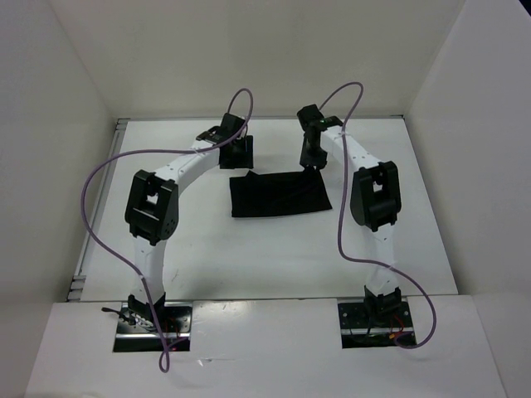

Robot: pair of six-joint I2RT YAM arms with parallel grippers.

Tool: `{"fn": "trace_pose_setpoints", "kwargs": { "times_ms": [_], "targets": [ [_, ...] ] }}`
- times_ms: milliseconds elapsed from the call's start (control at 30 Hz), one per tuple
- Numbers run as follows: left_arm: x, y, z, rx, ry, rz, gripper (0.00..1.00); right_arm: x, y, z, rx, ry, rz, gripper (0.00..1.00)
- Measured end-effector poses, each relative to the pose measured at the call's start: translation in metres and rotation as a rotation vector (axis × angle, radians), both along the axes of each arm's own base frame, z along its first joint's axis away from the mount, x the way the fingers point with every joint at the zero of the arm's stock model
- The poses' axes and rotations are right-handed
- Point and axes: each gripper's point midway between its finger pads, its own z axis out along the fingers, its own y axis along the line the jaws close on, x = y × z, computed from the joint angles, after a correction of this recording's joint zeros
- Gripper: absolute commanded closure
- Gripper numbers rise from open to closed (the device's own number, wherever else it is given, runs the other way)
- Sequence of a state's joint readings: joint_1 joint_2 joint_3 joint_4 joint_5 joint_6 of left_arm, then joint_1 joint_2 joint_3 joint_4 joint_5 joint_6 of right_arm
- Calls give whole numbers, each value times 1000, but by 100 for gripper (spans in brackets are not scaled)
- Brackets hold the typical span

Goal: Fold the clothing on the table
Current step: Fold the skirt

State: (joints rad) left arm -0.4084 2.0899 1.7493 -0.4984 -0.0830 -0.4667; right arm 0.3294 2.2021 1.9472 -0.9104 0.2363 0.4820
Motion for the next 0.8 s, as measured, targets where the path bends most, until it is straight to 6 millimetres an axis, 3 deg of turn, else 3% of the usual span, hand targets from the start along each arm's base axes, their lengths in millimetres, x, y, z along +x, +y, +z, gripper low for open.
{"fn": "trace_pose_setpoints", "kwargs": {
  "times_ms": [67, 167, 200, 300, 533, 800],
  "targets": [
    [1, 0, -3, 4, 4, 0, 30, -2, 3, -3, -4, 8, 8, 60],
    [2, 0, -9, 11, 18, 0, 30, -3, 4, -3, -9, 10, 16, 78],
    [2, 0, -11, 13, 22, 0, 30, -3, 3, -3, -13, 12, 17, 89],
    [2, 1, -19, 30, 32, -5, 30, -4, 0, -4, -27, 14, 11, 100],
    [1, 2, -33, 46, 60, -10, 31, -7, -9, -7, -75, 27, -8, 100],
    [7, 0, -24, 37, 37, -11, 44, -8, -15, -6, -104, 29, -19, 100]
  ]
}}
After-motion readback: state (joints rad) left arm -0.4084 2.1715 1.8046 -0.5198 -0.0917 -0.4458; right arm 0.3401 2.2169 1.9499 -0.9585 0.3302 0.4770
